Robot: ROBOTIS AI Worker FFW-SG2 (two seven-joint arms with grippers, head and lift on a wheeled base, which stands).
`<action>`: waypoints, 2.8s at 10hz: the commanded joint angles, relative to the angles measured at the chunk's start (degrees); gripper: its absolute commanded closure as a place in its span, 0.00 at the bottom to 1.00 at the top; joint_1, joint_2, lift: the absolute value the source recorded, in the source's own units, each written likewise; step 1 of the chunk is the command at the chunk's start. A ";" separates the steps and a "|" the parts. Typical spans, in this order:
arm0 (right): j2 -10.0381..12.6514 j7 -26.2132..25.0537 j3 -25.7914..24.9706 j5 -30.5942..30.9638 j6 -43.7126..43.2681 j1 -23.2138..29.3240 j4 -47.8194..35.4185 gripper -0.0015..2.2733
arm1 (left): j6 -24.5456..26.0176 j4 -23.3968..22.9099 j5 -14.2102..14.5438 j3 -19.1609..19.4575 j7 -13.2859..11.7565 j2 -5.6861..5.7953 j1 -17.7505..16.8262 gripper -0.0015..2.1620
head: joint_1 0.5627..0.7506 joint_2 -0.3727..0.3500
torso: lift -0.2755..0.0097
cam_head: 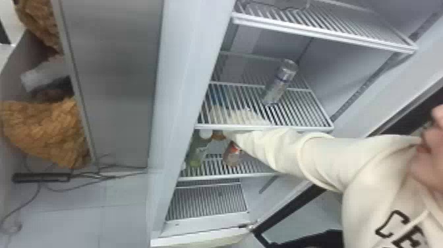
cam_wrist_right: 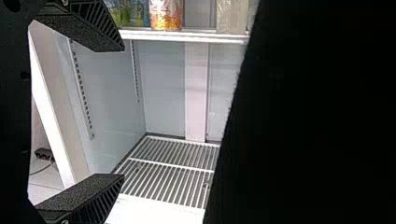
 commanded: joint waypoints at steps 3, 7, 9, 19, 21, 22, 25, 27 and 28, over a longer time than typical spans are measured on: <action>0.00 0.00 0.00 0.00 0.00 0.00 0.00 0.00 | 0.00 0.00 0.00 0.00 0.00 0.00 0.00 0.00 | 0.70 0.03 | 0.97; 0.00 0.00 0.00 0.00 0.00 0.00 0.00 0.00 | 0.00 0.00 0.00 0.00 0.00 0.00 0.00 0.00 | 0.70 0.03 | 0.97; 0.00 0.00 0.00 0.00 0.00 0.00 0.00 0.00 | 0.00 0.00 0.00 0.00 0.00 0.00 0.00 0.00 | 0.70 0.03 | 0.97; 0.00 0.00 0.00 0.00 0.00 0.00 0.00 0.00 | 0.00 0.00 0.00 0.00 0.00 0.00 0.00 0.00 | 0.70 0.03 | 0.97; 0.00 0.00 0.00 0.00 0.00 0.00 0.00 0.00 | 0.00 0.00 0.00 0.00 0.00 0.00 0.00 0.00 | 0.70 0.03 | 0.97; 0.00 0.00 0.00 0.00 0.00 0.00 0.00 0.00 | 0.00 0.00 0.00 0.00 0.00 0.00 0.00 0.00 | 0.70 0.03 | 0.97; 0.00 0.00 0.00 0.00 0.00 0.00 0.00 0.00 | 0.00 0.00 0.00 0.00 0.00 0.00 0.00 0.00 | 0.70 0.03 | 0.97; 0.00 0.00 0.00 0.00 0.00 0.00 0.00 0.00 | 0.00 0.00 0.00 0.00 0.00 0.00 0.00 0.00 | 0.70 0.03 | 0.97; 0.00 0.00 0.00 0.00 0.00 0.00 0.00 0.00 | 0.00 0.00 0.00 0.00 0.00 0.00 0.00 0.00 | 0.70 0.03 | 0.97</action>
